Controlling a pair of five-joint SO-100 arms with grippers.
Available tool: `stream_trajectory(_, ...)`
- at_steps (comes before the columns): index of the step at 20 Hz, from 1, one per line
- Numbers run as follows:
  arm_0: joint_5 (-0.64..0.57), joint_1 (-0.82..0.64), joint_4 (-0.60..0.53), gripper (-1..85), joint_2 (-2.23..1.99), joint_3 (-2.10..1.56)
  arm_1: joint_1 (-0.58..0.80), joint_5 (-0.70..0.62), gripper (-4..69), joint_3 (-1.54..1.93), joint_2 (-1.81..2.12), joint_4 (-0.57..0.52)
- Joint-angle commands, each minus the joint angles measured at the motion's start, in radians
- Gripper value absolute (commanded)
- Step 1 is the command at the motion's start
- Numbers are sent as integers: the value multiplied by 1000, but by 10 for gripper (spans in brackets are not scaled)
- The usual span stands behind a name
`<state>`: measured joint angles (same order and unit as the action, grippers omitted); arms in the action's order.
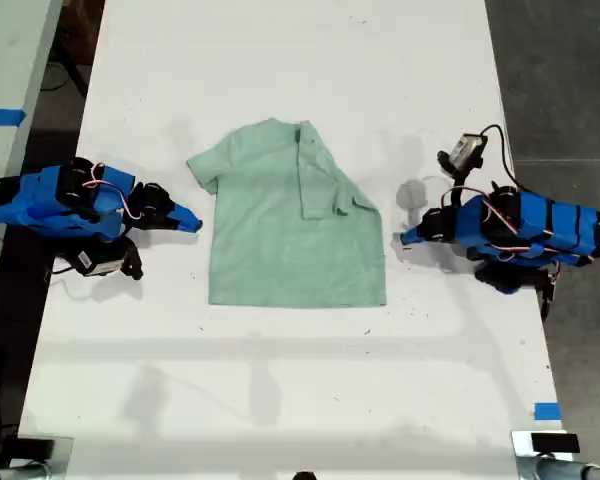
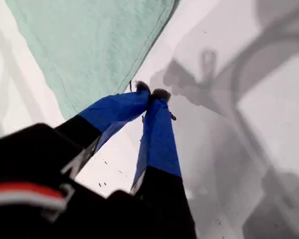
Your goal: Fold t shirt
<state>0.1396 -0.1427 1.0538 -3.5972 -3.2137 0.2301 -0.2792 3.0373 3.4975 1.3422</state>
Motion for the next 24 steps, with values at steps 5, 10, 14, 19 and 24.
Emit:
stream_trajectory(5, -2, 11, 11, -1, -6, 14, 14, 0, 19, 41, 11, 2)
stream_trajectory(10, 51, 9, 9, -1, -6, 41, 9, 11, 19, 41, 11, 2)
stream_trajectory(14, 44, -40, -25, -1, -6, 35, 78, -81, 19, 54, 11, -61)
stream_trajectory(19, 28, -51, -23, -1, -6, -17, 31, -20, 19, 44, 11, 2)
stream_trajectory(24, 32, -43, -17, -1, -6, -18, 3, 29, 19, 41, 11, 8)
